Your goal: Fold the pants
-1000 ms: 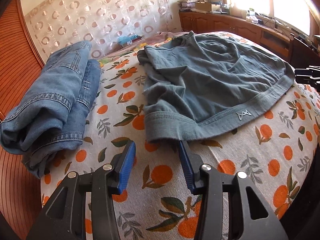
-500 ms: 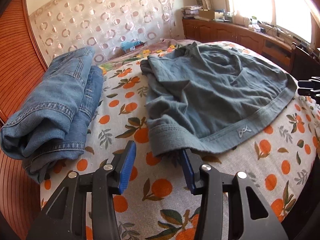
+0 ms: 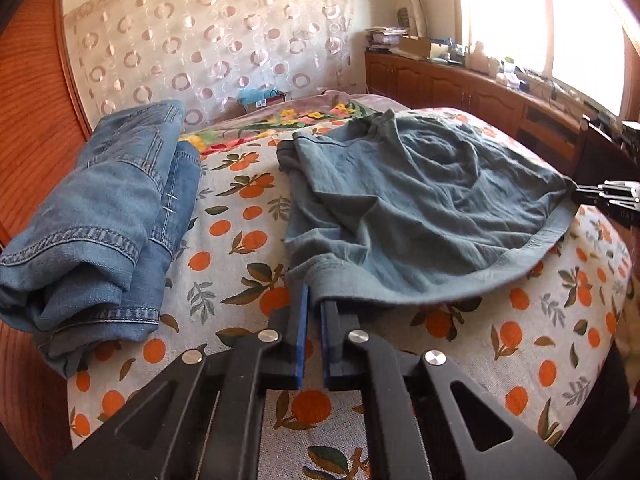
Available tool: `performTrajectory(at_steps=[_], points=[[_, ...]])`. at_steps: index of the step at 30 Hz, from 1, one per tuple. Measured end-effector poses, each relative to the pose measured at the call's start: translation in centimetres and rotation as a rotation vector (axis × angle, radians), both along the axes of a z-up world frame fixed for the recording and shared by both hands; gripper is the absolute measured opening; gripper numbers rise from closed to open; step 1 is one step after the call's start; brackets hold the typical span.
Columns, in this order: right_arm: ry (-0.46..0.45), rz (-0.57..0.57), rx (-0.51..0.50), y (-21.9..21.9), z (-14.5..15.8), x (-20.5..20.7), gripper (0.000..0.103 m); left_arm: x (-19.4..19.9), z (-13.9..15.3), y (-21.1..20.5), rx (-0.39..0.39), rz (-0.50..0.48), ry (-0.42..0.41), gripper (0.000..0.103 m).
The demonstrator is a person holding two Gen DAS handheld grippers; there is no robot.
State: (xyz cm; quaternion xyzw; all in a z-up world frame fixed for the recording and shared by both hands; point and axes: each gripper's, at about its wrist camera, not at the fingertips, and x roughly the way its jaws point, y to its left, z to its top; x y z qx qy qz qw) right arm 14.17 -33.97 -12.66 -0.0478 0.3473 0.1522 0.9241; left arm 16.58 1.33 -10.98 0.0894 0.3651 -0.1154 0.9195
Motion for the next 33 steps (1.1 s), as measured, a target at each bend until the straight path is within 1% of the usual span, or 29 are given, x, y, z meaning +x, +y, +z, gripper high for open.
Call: performTrajectory(at_steps=[2,7,9,12,14,15,17,20,23,25,28,29,30,31,32,33], points=[[-0.016,-0.001,0.001,0.1,0.2,-0.4,0.006,-0.2,0.3,0.2,-0.016,0.003,-0.006,0.003],[-0.034,-0.004,0.024,-0.3,1.1,-1.5,0.005,-1.0,2.1,0.5,-0.037,0.005,-0.025,0.003],[-0.045,-0.007,0.034,-0.6,2.1,-2.1,0.005,-1.8,3.5,0.6,-0.049,0.006,-0.037,0.003],[-0.062,-0.002,0.054,-1.4,4.1,-3.7,0.005,-3.5,5.9,1.0,-0.047,0.015,-0.071,0.003],[-0.065,0.009,0.077,-1.9,5.2,-5.2,0.005,-5.2,7.5,1.5,-0.072,0.018,-0.078,0.003],[-0.057,0.017,0.086,-2.1,5.4,-5.9,0.005,-6.0,7.8,1.6,-0.077,0.019,-0.074,0.003],[-0.043,0.035,0.069,-2.2,5.2,-7.4,0.005,-7.5,7.8,1.6,-0.074,0.011,-0.057,0.003],[-0.013,0.052,0.048,-2.5,4.4,-9.4,0.005,-9.9,6.9,1.7,-0.068,0.011,-0.019,0.003],[0.022,0.06,0.047,-3.1,3.4,-10.9,0.005,-11.9,5.9,1.6,-0.076,0.015,0.013,0.003],[0.04,0.063,0.067,-3.6,3.0,-11.5,0.005,-12.8,5.1,1.9,-0.094,0.023,0.033,0.003],[0.087,0.071,0.083,-3.6,1.8,-11.1,0.005,-13.3,3.4,1.7,-0.08,0.026,0.071,0.003],[0.101,0.073,0.084,-3.6,1.2,-10.9,0.005,-13.4,2.9,1.8,-0.089,0.026,0.084,0.005],[0.109,0.07,0.084,-3.6,0.8,-10.7,0.005,-13.4,2.5,1.9,-0.103,0.026,0.095,0.01],[0.111,0.066,0.081,-3.4,0.9,-10.5,0.007,-13.4,2.3,2.1,-0.107,0.031,0.099,0.012],[0.109,0.066,0.079,-3.3,1.0,-10.3,0.01,-13.4,2.3,2.3,-0.106,0.039,0.092,0.016],[0.102,0.063,0.075,-3.3,1.3,-10.0,0.012,-13.5,2.4,2.5,-0.106,0.044,0.083,0.021]])
